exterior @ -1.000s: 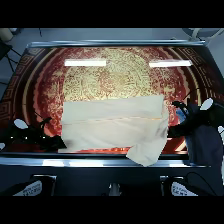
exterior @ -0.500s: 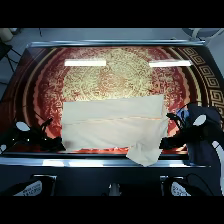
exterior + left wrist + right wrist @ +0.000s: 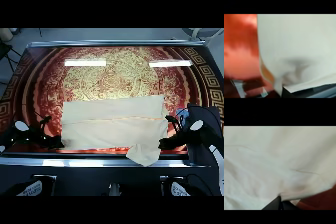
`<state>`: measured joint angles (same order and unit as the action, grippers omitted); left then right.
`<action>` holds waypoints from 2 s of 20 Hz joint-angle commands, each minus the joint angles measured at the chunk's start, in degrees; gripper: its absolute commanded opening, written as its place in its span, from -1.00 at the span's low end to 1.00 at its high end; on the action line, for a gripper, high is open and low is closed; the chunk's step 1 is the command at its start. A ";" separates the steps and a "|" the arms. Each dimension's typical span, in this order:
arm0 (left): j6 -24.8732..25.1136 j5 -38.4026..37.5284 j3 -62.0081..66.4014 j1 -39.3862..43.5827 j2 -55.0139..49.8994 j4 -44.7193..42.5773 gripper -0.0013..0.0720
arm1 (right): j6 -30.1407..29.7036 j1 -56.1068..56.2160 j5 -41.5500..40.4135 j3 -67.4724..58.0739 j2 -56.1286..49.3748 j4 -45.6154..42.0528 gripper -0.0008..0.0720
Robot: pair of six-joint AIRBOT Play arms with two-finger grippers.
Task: Fold the shirts.
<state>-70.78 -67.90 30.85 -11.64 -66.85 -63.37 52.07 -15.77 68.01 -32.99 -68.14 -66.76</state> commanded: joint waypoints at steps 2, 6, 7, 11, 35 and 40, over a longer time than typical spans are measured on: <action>1.05 -0.15 4.72 -0.20 9.18 1.46 -0.91 | -4.17 -0.13 7.80 -10.03 1.68 1.88 -0.93; -3.78 4.37 9.64 0.20 9.68 1.92 -0.91 | -3.02 0.44 2.25 -22.16 1.42 5.38 -0.93; -3.78 5.68 11.23 0.35 8.09 2.69 -0.91 | -2.97 1.38 -0.04 -24.55 0.24 5.25 -0.93; -3.78 7.48 23.08 1.03 -3.89 4.94 -0.91 | -1.64 5.38 -8.15 -34.53 -10.64 4.98 -0.93; -11.69 -3.72 51.43 1.20 -16.81 4.94 0.81 | 1.27 -2.64 8.39 -50.80 -39.36 17.62 0.97; -11.72 -3.67 51.43 6.99 -14.86 4.94 0.81 | 1.22 -1.68 8.57 -50.77 -42.62 27.32 0.97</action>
<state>-82.72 -71.59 82.15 -7.62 -82.96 -58.41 53.30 -17.96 75.88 -83.81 -108.97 -44.91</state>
